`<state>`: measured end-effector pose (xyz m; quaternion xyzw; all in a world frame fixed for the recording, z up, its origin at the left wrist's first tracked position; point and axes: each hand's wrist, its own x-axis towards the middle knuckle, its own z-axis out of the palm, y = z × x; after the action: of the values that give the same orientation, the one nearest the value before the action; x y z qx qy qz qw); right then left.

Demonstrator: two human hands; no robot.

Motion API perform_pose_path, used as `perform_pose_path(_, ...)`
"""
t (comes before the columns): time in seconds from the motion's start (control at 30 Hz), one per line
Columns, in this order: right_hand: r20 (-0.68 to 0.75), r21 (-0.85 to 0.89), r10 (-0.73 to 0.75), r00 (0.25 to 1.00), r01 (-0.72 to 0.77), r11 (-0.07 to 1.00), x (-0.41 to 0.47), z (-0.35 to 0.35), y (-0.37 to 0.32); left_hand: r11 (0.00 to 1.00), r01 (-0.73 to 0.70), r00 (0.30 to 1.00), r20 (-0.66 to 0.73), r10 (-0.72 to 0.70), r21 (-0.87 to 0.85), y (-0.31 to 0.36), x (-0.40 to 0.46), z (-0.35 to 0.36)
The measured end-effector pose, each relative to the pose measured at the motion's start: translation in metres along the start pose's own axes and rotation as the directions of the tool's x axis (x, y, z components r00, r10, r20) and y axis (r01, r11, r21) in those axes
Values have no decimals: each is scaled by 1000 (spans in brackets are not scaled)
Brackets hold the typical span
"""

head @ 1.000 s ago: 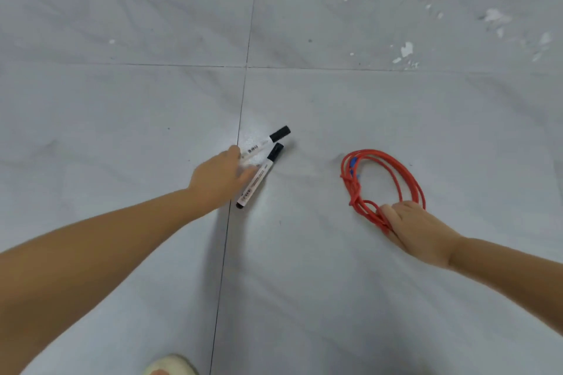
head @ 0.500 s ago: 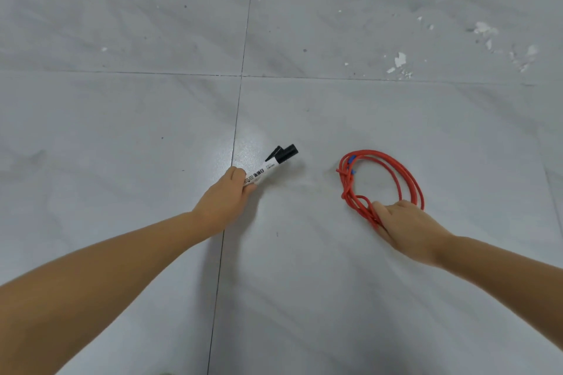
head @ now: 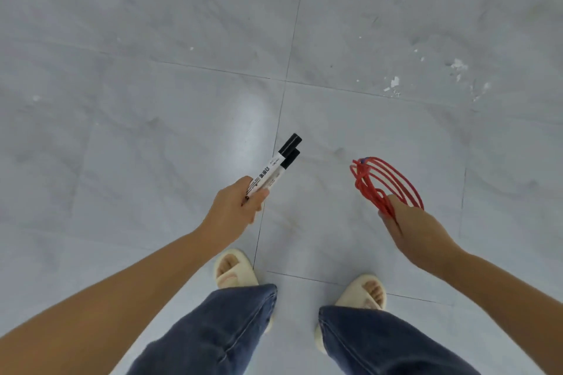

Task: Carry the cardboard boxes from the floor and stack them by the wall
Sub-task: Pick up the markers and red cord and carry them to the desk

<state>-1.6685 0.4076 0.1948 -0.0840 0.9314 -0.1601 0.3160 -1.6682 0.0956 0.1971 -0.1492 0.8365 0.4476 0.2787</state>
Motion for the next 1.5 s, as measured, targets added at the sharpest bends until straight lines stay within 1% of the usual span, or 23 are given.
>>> perform_pose_path(0.13,37,143,113,993,-117,983,-78,-66,-73,967,92,991,-73,-112,-237,53,-108,-66)
perform_pose_path(0.27,76,218,125,989,-139,966,-154,-139,-144,927,133,976,-117,-184,-351,109,-213,-133)
perform_pose_path(0.33,65,243,112,992,-125,962,-193,-174,-176,924,119,971,-152,-184,-363,132,-264,-161)
perform_pose_path(0.43,-5,267,87,996,-82,960,-243,-217,-212,931,53,957,-247,-150,-361,155,-324,-195)
perform_pose_path(0.53,-96,274,70,993,-41,961,-278,-244,-232,911,-19,925,-354,-140,-411,166,-365,-214)
perform_pose_path(0.63,-158,288,29,987,19,957,-300,-262,-241,876,-78,876,-453,-168,-475,174,-396,-217)
perform_pose_path(0.73,-183,286,-13,983,65,956,-314,-277,-242,838,-97,838,-498,-222,-537,182,-417,-205)
perform_pose_path(0.83,-176,261,-108,978,152,953,-321,-290,-234,817,-112,798,-541,-265,-566,193,-434,-188)
perform_pose_path(0.9,-145,243,-180,973,211,947,-322,-300,-224,797,-134,756,-581,-302,-589,203,-446,-172)
perform_pose_path(1.0,-76,171,-311,947,320,932,-324,-317,-206,760,-158,663,-638,-391,-630,218,-469,-134)
perform_pose_path(1.07,-30,128,-397,917,398,909,-328,-325,-194,732,-176,608,-658,-445,-658,226,-486,-104)
perform_pose_path(1.17,52,99,-486,872,480,872,-338,-333,-177,679,-180,553,-644,-528,-712,236,-510,-55)
perform_pose_path(1.27,96,112,-546,832,536,837,-348,-337,-166,624,-193,500,-623,-602,-757,242,-534,-11)
perform_pose_path(1.37,149,138,-593,792,577,805,-358,-334,-166,563,-228,421,-602,-679,-795,245,-558,26)
perform_pose_path(1.5,259,126,-678,688,672,730,-370,-321,-181,472,-296,306,-550,-777,-831,246,-594,67)
